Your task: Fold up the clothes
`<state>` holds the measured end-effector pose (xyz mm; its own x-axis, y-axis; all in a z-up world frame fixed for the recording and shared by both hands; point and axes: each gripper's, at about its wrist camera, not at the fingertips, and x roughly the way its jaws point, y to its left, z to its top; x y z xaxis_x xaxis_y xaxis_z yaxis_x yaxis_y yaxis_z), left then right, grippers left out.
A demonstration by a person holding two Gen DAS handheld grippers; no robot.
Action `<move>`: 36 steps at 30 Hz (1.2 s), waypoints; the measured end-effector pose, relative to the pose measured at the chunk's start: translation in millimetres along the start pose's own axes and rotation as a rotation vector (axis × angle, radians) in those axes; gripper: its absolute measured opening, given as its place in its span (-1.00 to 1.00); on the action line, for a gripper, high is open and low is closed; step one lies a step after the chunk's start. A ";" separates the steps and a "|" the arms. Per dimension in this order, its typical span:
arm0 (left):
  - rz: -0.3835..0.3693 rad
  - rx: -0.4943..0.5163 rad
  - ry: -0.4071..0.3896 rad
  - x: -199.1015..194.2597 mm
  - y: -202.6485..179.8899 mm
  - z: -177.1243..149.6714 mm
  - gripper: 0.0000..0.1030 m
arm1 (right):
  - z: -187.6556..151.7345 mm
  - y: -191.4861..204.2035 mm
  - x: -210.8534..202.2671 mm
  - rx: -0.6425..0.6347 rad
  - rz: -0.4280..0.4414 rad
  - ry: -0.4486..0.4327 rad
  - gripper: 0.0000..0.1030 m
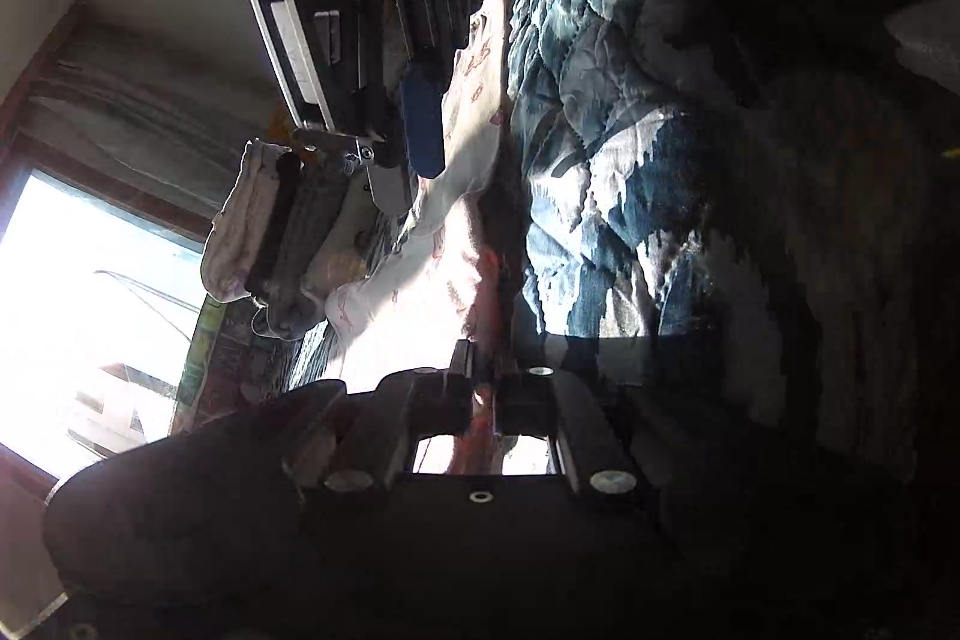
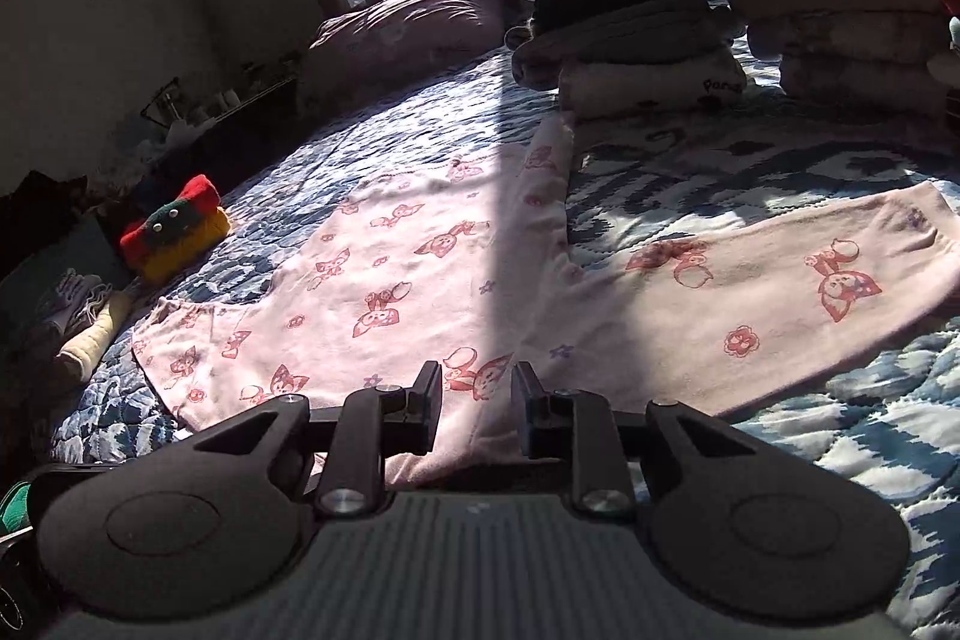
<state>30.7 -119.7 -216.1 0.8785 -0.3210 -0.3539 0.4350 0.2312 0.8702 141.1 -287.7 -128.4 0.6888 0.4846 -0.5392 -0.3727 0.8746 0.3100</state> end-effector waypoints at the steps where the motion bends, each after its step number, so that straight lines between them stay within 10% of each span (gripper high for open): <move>1: -0.002 0.000 0.002 0.8 0.8 -0.1 -0.92 | -2.5 4.6 5.2 -0.051 -0.024 0.027 -0.47; 9: -0.126 -0.122 0.061 -7.4 23.0 -9.3 -0.97 | -11.1 12.8 8.8 -0.178 -0.091 0.071 -0.52; 19: -0.225 -0.783 0.067 2.0 98.8 -2.7 -0.82 | -5.8 31.1 9.4 -0.179 -0.017 0.021 -0.51; 29: -0.266 -0.652 0.080 15.0 75.0 2.4 -0.48 | -10.3 24.9 13.8 -0.115 -0.018 0.034 -0.51; 31: -0.247 -0.595 0.094 18.4 73.3 3.6 -0.94 | -11.2 24.5 15.4 -0.116 -0.016 0.036 -0.51; 36: -0.084 -0.226 0.030 2.6 45.3 16.8 -0.94 | -13.4 24.0 17.3 -0.130 -0.022 0.043 -0.52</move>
<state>49.4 -125.5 -171.9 0.8412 -0.3212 -0.4350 0.5373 0.4051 0.7398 135.7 -258.1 -140.8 0.6714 0.4627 -0.5789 -0.4368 0.8781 0.1952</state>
